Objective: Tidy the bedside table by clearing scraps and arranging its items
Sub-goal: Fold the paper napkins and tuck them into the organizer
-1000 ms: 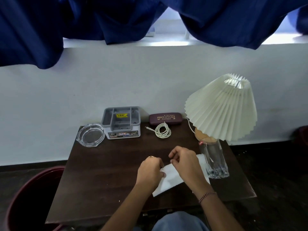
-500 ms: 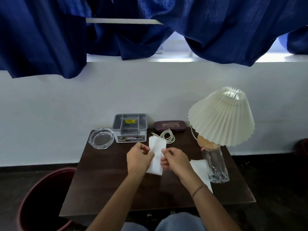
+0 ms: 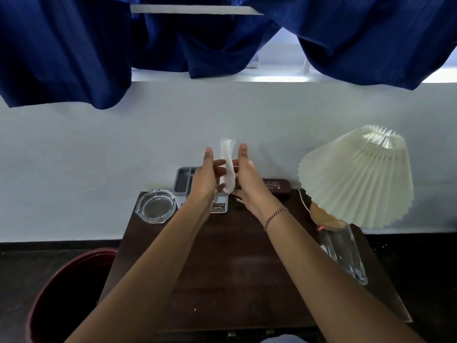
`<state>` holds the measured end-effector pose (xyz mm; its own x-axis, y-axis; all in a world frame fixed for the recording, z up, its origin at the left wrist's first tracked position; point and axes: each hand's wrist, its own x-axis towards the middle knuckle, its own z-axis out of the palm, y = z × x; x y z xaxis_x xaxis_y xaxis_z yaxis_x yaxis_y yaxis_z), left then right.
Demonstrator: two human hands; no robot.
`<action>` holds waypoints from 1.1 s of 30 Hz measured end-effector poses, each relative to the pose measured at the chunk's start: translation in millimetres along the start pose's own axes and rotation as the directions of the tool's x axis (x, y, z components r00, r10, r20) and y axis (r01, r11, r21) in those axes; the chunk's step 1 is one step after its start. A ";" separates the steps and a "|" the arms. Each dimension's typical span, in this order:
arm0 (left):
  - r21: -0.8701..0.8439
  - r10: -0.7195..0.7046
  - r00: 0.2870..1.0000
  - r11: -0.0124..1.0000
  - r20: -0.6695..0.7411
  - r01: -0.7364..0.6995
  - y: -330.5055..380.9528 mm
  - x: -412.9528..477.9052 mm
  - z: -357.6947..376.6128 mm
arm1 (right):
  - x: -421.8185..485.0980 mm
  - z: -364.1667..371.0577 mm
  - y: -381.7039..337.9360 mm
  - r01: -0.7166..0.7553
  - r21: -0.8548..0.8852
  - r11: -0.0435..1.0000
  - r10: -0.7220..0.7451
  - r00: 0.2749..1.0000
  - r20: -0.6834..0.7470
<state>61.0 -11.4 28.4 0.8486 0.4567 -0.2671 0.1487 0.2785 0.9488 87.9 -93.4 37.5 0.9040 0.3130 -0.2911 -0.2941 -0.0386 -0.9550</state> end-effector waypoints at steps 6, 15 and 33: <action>0.055 -0.105 0.994 0.993 -0.013 0.106 -15.8 41.9 2.5 | 45.4 0.5 18.9 -0.097 -0.002 0.995 0.097 0.994 -0.040; 0.234 -0.074 0.991 0.967 -0.108 0.097 -16.3 53.4 -0.6 | 59.8 2.5 23.6 -0.077 -0.136 0.988 0.068 0.995 -0.070; 0.203 -0.138 0.990 0.969 -0.032 0.142 -84.3 -69.4 59.0 | -56.1 -99.6 56.0 -0.026 -0.950 0.310 -0.228 0.969 -0.101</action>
<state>19.6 -116.5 -23.1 0.8033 0.4406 -0.4007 0.3671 0.1634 0.9157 51.6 -207.6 -5.3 0.9737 0.2166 -0.0703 0.1802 -0.9218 -0.3433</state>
